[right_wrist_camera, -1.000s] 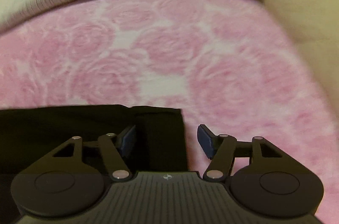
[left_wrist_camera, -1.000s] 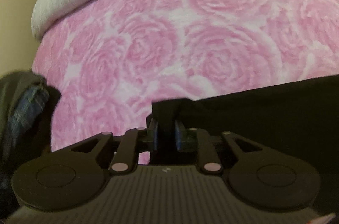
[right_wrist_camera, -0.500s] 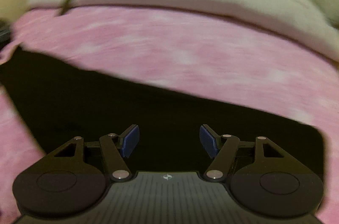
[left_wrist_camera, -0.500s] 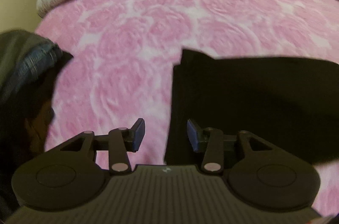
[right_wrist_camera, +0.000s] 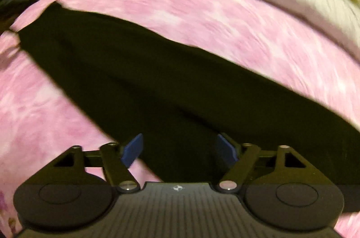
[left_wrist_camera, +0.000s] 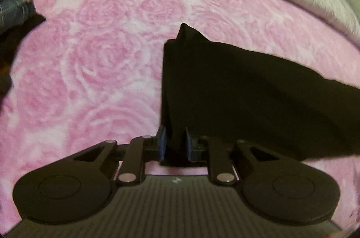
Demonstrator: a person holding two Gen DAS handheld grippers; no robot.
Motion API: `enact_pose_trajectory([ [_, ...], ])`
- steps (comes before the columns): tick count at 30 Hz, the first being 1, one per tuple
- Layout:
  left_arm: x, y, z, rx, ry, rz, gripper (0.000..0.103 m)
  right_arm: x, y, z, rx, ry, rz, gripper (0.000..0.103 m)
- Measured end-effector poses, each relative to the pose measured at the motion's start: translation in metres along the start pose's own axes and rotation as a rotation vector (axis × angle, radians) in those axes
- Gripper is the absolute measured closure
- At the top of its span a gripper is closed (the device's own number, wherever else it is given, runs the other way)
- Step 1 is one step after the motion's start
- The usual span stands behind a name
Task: Fold clothes
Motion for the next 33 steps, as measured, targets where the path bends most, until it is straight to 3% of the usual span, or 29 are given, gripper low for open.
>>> enact_pose_trajectory([
  [3, 0.017, 0.003, 0.022, -0.321, -0.169, 0.043, 0.079, 0.007, -0.006, -0.024, 0.111, 0.017, 0.020, 0.023],
  [5, 0.029, 0.013, 0.045, -0.527, -0.224, 0.100, 0.069, 0.008, 0.002, -0.030, 0.166, 0.042, 0.013, 0.022],
  [7, 0.034, 0.028, 0.071, -0.661, -0.223, 0.137, 0.059, 0.008, 0.019, -0.024, 0.211, 0.073, -0.006, 0.022],
  [9, 0.028, 0.047, 0.095, -0.779, -0.226, 0.149, 0.051, 0.007, 0.038, -0.015, 0.245, 0.127, -0.040, 0.022],
  [12, 0.008, 0.071, 0.121, -0.894, -0.213, 0.119, 0.049, 0.008, 0.071, 0.013, 0.240, 0.196, -0.081, 0.022],
  [15, 0.000, 0.076, 0.147, -0.891, -0.194, 0.124, 0.051, 0.009, 0.098, 0.045, 0.156, 0.227, -0.106, 0.023],
  [19, 0.007, 0.085, 0.216, -0.963, -0.124, 0.182, 0.051, 0.008, 0.122, 0.085, -0.126, 0.198, -0.101, 0.024],
  [21, 0.014, 0.092, 0.270, -1.017, -0.044, 0.231, 0.049, 0.006, 0.131, 0.096, -0.246, 0.184, -0.078, 0.024],
  [27, 0.023, 0.135, 0.447, -1.190, 0.260, 0.388, 0.028, 0.018, 0.158, 0.110, -0.566, 0.213, 0.028, 0.019],
  [30, 0.014, 0.162, 0.503, -1.326, 0.356, 0.429, 0.027, 0.032, 0.176, 0.106, -0.657, 0.230, 0.066, 0.016],
  [33, -0.010, 0.186, 0.533, -1.524, 0.371, 0.451, 0.030, 0.050, 0.193, 0.102, -0.710, 0.269, 0.098, 0.015],
])
Point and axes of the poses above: each gripper's, at about its wrist camera, not at the fingertips, and x roughly against the way its jaws point, z to its right, y to its underside, the point moved 9 cm from there along -x, roughly the way its jaws point, and after that the axes turned 5 degrees about x, right-handed, at the moved point
